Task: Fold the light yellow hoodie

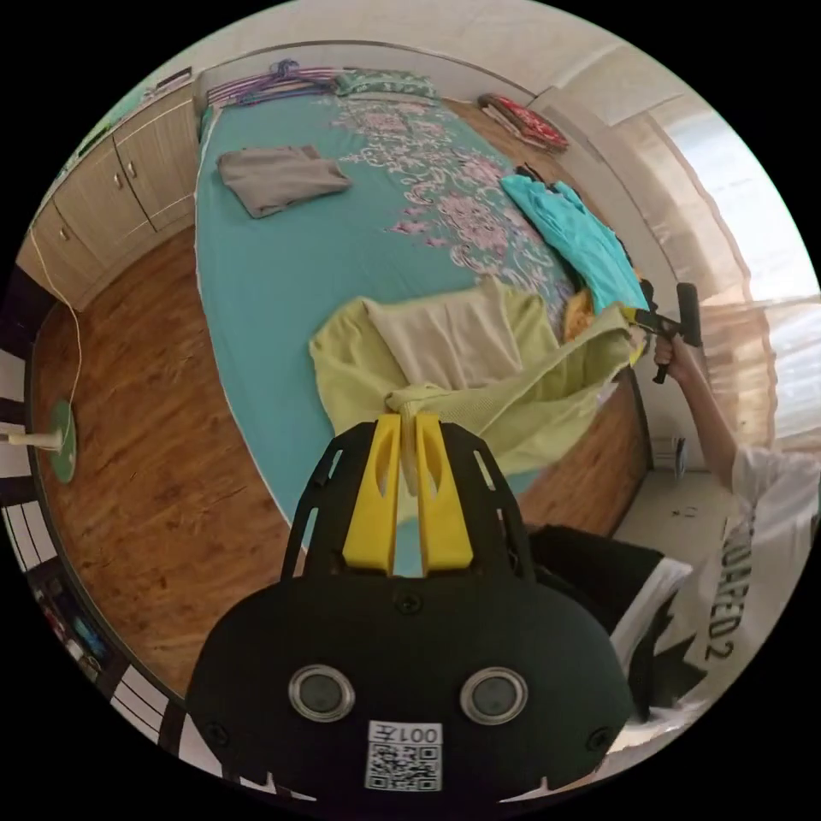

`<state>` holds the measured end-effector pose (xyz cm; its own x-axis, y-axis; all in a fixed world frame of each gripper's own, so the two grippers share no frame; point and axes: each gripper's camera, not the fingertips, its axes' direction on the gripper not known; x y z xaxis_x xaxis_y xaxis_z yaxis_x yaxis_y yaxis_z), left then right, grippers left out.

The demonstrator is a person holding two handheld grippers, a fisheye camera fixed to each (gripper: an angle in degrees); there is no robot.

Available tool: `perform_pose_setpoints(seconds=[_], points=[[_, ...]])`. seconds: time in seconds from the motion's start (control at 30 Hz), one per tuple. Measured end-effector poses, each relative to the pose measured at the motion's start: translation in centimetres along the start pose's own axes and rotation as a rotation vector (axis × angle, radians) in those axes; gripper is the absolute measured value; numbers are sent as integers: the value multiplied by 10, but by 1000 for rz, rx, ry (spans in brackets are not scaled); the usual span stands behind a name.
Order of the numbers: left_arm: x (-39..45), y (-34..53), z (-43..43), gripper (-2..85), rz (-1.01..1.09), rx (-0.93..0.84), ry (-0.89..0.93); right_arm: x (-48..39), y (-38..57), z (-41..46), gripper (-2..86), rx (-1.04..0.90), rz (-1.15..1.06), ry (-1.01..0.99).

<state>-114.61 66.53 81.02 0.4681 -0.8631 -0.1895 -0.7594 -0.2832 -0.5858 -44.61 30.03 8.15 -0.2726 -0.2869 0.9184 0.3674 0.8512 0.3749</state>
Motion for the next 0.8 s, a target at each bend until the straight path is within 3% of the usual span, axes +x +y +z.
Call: perform_pose_setpoints(seconds=[0.13, 0.27, 0.33, 0.47, 0.57, 0.67, 0.8], points=[[-71, -63, 77, -1, -190, -60, 151, 84, -77, 109, 16, -157, 54, 297], [-76, 2, 79, 6, -343, 165, 297, 78, -43, 128, 37, -106, 7, 400], [-63, 38, 62, 9, -370, 219, 221, 72, -14, 134, 55, -158, 16, 461], [-19, 90, 37, 26, -347, 154, 49, 74, 59, 178, 93, -329, 76, 525], [22, 90, 56, 40, -261, 22, 84, 89, 86, 212, 100, -369, 116, 580], [55, 78, 76, 42, -237, -53, 7, 99, 85, 234, 90, -380, 126, 680], [82, 64, 75, 23, -195, -115, -80, 89, 86, 257, 94, -460, -9, 875]])
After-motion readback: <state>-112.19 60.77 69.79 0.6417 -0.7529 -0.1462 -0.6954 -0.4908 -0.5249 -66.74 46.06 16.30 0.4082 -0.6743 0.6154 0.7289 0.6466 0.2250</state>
